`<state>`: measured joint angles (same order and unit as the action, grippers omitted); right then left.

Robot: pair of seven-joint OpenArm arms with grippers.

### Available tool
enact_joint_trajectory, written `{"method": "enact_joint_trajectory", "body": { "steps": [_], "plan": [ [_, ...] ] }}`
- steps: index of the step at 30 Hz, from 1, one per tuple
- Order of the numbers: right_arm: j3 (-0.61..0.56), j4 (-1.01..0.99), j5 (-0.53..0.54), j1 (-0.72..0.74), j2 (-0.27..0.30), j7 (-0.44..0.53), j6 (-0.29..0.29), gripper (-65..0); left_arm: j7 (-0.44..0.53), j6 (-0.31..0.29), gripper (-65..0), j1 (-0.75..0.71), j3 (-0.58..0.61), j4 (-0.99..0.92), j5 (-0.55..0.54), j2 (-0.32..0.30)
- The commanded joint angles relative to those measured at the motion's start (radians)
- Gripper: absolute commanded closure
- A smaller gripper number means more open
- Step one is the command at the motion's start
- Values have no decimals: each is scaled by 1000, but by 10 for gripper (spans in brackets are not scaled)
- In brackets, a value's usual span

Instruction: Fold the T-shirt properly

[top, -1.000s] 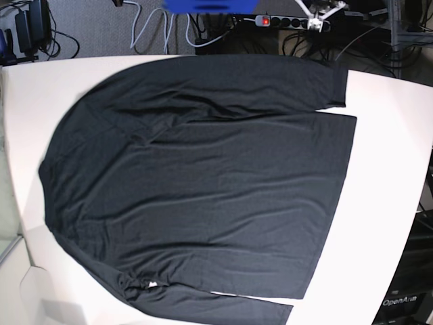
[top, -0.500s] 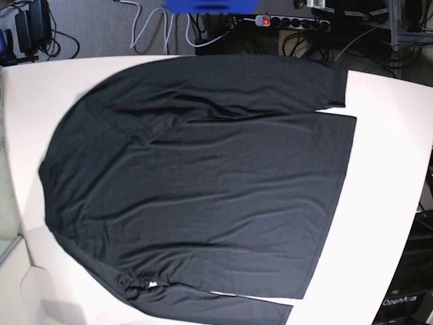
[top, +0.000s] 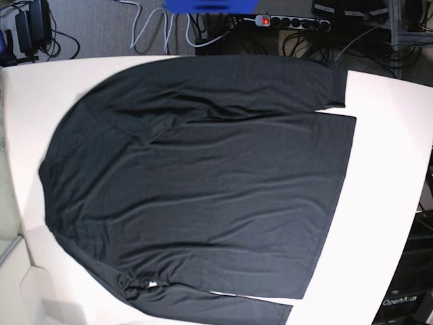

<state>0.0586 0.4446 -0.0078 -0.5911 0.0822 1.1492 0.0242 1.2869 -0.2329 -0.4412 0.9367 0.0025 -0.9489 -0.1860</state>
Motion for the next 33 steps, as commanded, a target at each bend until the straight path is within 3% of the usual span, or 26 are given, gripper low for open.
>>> {"method": "enact_joint_trajectory", "body": {
  "steps": [1,4,9,11,15,20,22,24,28,33],
  "plan": [
    [2,1,6,-19,6,31,-16,0,29,-1,0,-28,-2,7,-9,-25],
    [2,1,6,-19,8,31,-16,0,29,-1,0,-89,-2,158,-9,-85],
    [2,1,6,-20,9,31,-16,0,26,13,0,-199,-12,609,-11,-300],
    [2,1,6,-20,9,31,-16,0,24,68,0,-232,-18,733,1,-363],
    [2,1,6,-20,9,31,-16,0,24,283,0,-238,23,807,104,-458],
    [2,1,6,-20,8,33,-16,0,24,637,0,-241,31,871,384,-518],
    [2,1,6,-20,6,33,-16,0,23,803,0,-239,35,908,460,-559],
    [2,1,6,-20,6,33,-16,0,3,923,0,-238,35,951,512,-590],
    [2,3,6,-20,4,47,-16,0,-53,931,0,-227,37,1060,585,-648],
    [2,3,6,-39,9,128,-16,0,-54,931,0,-229,37,1091,563,-676]
  ]
}}
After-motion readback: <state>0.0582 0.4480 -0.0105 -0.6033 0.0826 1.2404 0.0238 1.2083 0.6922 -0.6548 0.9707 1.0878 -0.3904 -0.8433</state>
